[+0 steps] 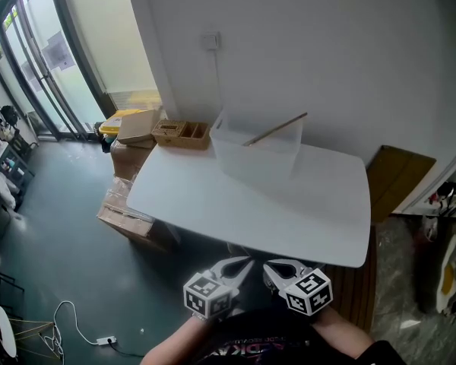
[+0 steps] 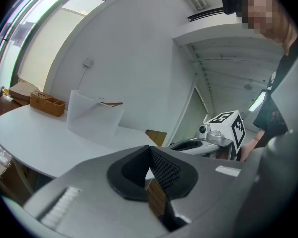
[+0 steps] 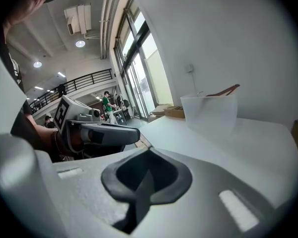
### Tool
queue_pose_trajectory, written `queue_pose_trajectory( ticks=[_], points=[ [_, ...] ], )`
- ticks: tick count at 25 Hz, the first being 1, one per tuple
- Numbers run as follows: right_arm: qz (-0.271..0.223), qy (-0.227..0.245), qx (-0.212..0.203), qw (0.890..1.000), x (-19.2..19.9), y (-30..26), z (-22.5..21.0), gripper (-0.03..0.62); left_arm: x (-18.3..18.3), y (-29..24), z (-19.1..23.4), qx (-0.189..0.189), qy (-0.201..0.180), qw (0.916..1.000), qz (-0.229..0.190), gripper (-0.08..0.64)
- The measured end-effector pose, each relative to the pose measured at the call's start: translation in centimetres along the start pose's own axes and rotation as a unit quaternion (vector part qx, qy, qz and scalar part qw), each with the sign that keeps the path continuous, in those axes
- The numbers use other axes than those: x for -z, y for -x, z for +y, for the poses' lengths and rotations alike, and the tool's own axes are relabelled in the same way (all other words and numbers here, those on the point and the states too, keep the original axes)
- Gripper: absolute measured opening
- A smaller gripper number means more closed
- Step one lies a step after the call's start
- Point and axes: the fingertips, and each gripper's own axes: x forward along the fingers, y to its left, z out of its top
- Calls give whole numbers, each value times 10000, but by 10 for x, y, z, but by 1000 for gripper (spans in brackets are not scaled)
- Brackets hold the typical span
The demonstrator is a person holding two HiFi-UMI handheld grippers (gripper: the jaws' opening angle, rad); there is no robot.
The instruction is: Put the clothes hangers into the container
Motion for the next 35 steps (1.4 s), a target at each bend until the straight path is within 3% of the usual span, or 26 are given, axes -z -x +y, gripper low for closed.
queue_pose_trajectory(
  ticks=[35],
  points=[
    [172,107,-83,9998,-1,-27,12,2,5,16,23,-86,131,9999,-42,6]
  ],
)
